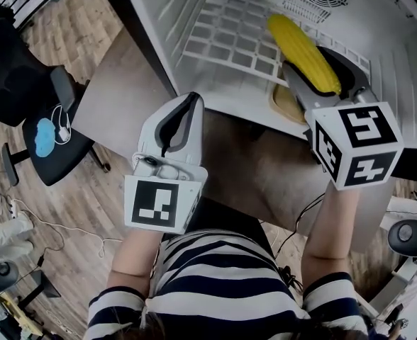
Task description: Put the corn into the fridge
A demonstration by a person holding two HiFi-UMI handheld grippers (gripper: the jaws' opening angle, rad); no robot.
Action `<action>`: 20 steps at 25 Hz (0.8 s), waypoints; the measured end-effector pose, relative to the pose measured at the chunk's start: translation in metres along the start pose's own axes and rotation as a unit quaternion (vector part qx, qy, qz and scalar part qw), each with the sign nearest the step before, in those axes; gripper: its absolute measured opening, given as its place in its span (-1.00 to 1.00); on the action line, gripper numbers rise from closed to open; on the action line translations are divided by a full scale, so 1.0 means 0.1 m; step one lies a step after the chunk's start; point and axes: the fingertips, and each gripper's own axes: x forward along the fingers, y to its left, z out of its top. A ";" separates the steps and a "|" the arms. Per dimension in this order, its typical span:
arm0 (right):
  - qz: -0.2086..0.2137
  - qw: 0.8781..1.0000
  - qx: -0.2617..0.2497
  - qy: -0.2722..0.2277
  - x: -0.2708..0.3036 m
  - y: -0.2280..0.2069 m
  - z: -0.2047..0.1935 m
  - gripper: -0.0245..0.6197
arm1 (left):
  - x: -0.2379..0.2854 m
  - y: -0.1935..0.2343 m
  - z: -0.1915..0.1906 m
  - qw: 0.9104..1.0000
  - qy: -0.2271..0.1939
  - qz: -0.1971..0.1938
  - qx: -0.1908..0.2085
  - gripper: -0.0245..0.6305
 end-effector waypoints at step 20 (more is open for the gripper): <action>-0.061 0.996 0.007 -0.064 -0.39 -0.03 0.04 -0.10 | -0.10 -0.13 0.09 0.999 -0.020 -0.034 0.006 -0.93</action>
